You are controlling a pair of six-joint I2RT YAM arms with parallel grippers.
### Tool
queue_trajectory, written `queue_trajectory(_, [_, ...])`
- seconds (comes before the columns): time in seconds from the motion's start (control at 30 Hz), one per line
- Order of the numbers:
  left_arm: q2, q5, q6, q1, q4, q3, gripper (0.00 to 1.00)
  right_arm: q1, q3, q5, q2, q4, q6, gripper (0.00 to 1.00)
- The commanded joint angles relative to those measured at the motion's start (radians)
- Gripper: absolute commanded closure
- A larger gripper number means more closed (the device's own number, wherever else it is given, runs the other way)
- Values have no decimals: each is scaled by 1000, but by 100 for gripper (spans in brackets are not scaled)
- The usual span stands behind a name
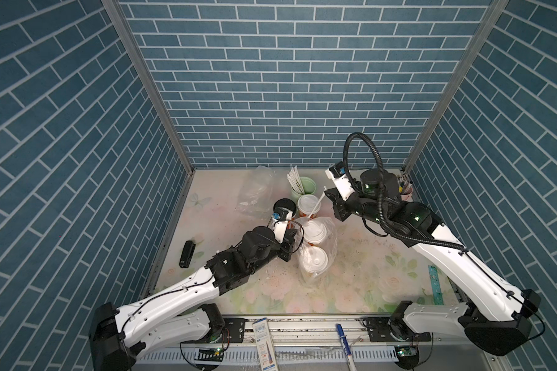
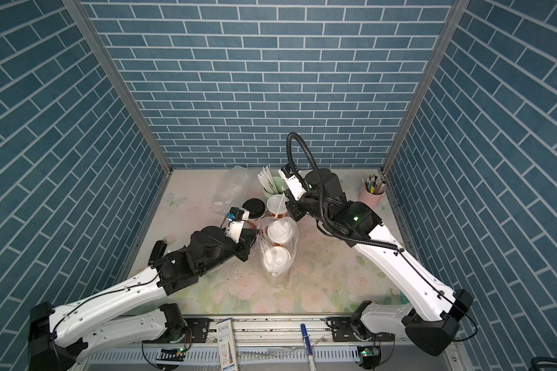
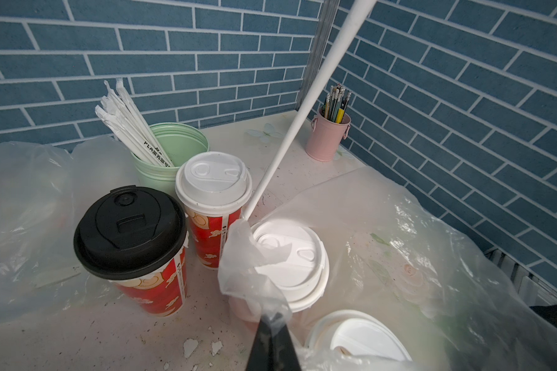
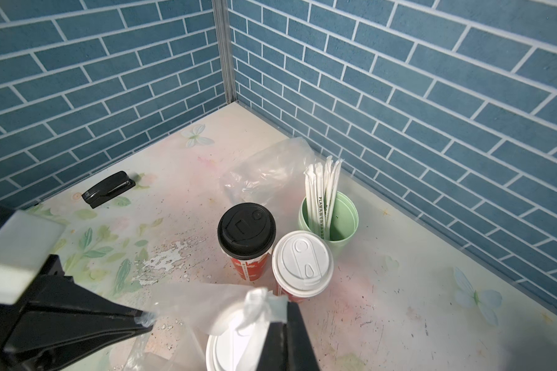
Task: Pack milk tea into plastic carrier bags
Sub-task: Place the straw in the plastic carrier bag.
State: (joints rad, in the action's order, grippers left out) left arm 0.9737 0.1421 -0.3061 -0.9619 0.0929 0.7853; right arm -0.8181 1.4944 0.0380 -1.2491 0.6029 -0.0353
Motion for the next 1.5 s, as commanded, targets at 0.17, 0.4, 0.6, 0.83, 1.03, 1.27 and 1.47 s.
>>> queue_trajectory(0.17, [1, 40, -21, -2, 10, 24, 100, -13, 19, -4, 58, 10, -33, 100])
queue_trajectory(0.4, [8, 44, -25, -2, 5, 26, 100, -14, 42, -112, 75, 42, 4, 100])
queue_trajectory(0.6, [4, 42, -26, -3, 5, 29, 100, -17, 43, -170, 47, 69, 18, 100])
queue_trajectory(0.83, [-7, 36, -26, -3, 8, 25, 100, -15, 11, -132, 29, 17, 23, 100])
queue_trajectory(1.03, [-11, 21, -24, -3, -2, 21, 100, -15, -60, -60, 43, -108, 35, 100])
queue_trajectory(1.27, [-15, 7, -25, -3, -5, 18, 100, -17, -101, -16, 36, -161, 34, 100])
queue_trajectory(1.47, [-28, 12, -25, -4, -2, 14, 100, -16, -103, 16, 30, -133, 14, 100])
